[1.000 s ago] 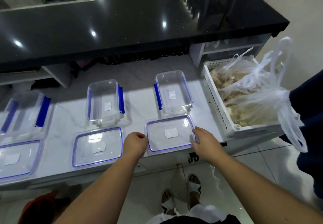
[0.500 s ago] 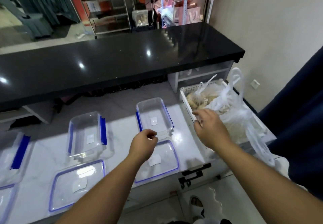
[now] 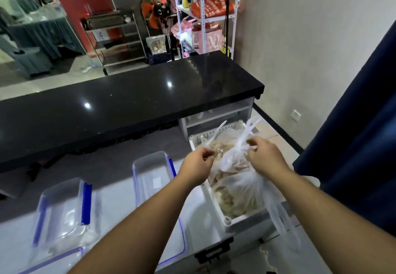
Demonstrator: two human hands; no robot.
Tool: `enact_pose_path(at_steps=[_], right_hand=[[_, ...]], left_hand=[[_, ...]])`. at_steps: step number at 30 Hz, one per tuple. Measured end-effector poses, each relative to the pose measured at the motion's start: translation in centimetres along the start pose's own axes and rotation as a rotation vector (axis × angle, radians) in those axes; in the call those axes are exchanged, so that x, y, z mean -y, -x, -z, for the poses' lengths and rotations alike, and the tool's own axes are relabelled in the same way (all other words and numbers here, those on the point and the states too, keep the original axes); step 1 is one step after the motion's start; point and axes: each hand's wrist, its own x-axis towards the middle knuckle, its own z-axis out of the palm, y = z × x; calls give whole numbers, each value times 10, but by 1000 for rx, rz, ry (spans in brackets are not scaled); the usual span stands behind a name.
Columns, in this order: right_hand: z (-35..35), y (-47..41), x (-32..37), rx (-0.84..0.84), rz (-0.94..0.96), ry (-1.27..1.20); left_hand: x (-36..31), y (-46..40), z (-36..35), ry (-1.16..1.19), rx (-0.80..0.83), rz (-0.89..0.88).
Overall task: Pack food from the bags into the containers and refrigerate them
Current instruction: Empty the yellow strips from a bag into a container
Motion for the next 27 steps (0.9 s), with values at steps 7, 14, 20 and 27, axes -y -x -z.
enact_pose_path(at_steps=[7,14,20,27], right_hand=[[-16,-26,-20,120,88,238],[-16,-47,-32,162,148,237],[6,-56,-21,75,324,-8],[33,-64,9,-29,409,-164]], left_hand=[[-25,-33,-35,-75,70,46],[-36,-37,-51,86,235,37],[-52,-41,-34,203,141,-67],[-79,-45,-3,220,-64,-96]])
